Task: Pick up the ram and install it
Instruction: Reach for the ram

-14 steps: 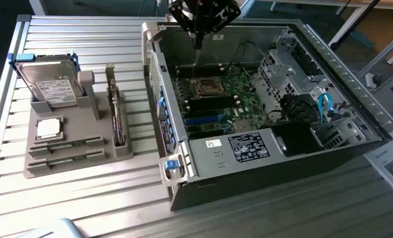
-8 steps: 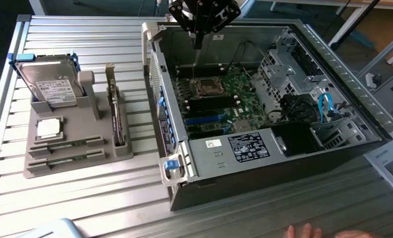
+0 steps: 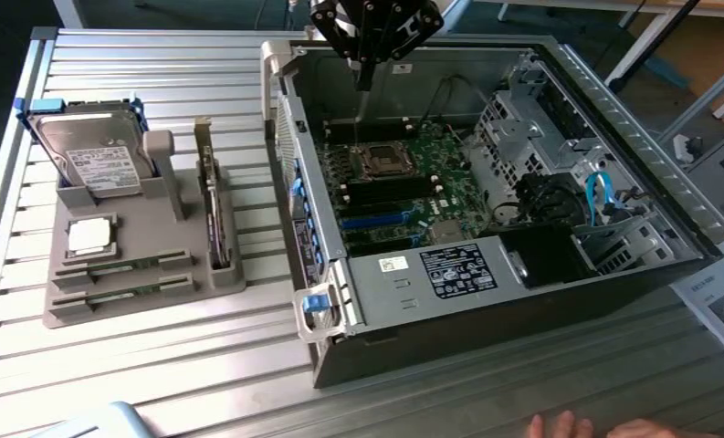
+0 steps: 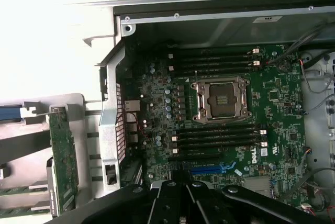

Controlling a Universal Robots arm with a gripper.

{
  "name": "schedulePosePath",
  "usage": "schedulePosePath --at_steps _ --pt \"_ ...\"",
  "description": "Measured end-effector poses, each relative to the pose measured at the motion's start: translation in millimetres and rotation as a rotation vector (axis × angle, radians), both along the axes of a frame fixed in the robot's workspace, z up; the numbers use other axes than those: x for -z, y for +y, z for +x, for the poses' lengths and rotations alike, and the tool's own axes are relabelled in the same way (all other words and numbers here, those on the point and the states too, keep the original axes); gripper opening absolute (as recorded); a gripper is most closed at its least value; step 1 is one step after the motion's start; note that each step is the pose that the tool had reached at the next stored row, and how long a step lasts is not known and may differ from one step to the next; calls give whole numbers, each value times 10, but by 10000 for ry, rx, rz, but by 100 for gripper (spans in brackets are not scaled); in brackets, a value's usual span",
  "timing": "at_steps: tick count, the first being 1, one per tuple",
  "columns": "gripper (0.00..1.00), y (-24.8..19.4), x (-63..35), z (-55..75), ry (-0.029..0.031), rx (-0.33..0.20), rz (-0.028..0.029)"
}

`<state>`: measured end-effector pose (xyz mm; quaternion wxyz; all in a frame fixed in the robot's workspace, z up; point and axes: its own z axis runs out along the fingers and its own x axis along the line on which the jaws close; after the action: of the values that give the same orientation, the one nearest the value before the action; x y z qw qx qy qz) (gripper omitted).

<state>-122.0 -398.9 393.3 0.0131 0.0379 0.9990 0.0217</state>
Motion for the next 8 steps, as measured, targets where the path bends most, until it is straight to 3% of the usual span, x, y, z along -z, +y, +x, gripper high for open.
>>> schedulePosePath --at_steps 8 --pt "11 0 1 -260 0 8 0"
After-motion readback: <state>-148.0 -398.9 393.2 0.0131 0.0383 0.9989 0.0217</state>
